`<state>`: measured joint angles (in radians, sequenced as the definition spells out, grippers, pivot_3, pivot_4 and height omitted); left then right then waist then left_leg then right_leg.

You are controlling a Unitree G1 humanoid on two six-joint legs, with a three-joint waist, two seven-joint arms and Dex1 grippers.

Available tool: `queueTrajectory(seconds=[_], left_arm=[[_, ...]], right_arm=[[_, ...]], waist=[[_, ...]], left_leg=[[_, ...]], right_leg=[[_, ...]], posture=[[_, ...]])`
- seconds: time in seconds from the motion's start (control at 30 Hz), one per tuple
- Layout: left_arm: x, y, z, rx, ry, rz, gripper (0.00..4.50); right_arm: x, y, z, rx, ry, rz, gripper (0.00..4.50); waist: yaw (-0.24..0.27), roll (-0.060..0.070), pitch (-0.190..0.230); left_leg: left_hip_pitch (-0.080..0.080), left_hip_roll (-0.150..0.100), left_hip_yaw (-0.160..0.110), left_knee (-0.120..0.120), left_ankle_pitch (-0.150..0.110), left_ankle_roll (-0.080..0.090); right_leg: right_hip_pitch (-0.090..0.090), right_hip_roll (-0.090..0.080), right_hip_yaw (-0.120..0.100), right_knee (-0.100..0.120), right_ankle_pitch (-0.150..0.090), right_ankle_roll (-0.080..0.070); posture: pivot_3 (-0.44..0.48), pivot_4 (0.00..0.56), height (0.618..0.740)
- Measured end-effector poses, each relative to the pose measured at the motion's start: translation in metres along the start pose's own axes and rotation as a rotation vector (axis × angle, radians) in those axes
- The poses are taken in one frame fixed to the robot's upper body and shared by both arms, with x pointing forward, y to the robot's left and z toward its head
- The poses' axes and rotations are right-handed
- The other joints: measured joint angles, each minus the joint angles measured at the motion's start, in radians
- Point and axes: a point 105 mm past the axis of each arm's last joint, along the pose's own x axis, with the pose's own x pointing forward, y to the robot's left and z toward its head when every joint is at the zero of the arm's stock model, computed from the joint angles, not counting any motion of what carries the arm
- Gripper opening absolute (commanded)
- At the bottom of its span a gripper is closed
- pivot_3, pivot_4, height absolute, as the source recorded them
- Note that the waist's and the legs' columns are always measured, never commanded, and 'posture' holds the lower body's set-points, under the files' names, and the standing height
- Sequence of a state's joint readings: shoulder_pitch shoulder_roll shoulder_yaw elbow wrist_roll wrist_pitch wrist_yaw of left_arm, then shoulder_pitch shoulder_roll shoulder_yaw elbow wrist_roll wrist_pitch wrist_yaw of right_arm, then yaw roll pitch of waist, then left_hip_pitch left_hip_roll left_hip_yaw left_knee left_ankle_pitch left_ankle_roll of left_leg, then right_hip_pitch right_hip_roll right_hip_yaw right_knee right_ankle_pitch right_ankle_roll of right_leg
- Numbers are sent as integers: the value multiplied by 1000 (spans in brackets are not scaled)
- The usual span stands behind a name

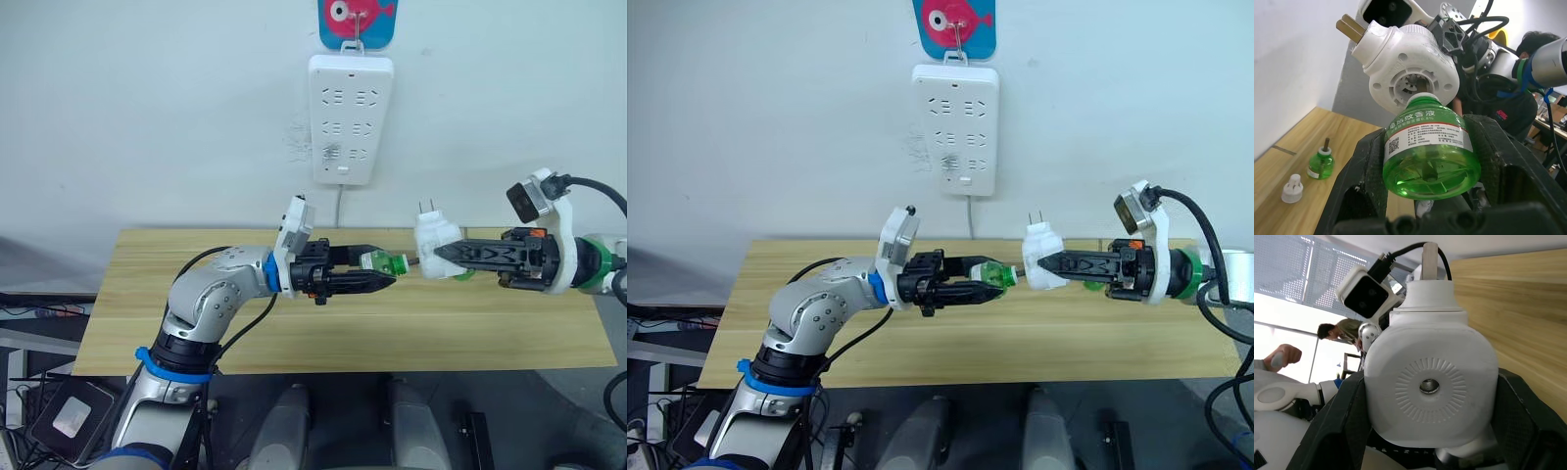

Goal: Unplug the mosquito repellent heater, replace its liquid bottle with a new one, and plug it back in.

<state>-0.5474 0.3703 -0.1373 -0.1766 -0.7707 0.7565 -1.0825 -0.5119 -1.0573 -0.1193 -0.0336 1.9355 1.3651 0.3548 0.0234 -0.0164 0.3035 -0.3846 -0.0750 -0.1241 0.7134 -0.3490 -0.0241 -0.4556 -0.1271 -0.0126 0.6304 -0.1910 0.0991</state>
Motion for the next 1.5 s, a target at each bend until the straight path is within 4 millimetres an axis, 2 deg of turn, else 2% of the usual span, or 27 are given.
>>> queueTrajectory(seconds=[0.7,1.5], left_arm=[[-4,1,-5,20,35,-7,2239],[-5,2,-6,-32,54,-5,2239]], right_arm=[[3,5,-3,3,39,38,2973],[6,-2,-5,-40,42,-18,2973]], waist=[[1,0,0],[1,0,0]], left_leg=[[0,0,0,0,0,0],[0,0,0,0,0,0]], right_leg=[[0,0,0,0,0,0],[0,0,0,0,0,0]], posture=[[69,258,740],[57,264,740]])
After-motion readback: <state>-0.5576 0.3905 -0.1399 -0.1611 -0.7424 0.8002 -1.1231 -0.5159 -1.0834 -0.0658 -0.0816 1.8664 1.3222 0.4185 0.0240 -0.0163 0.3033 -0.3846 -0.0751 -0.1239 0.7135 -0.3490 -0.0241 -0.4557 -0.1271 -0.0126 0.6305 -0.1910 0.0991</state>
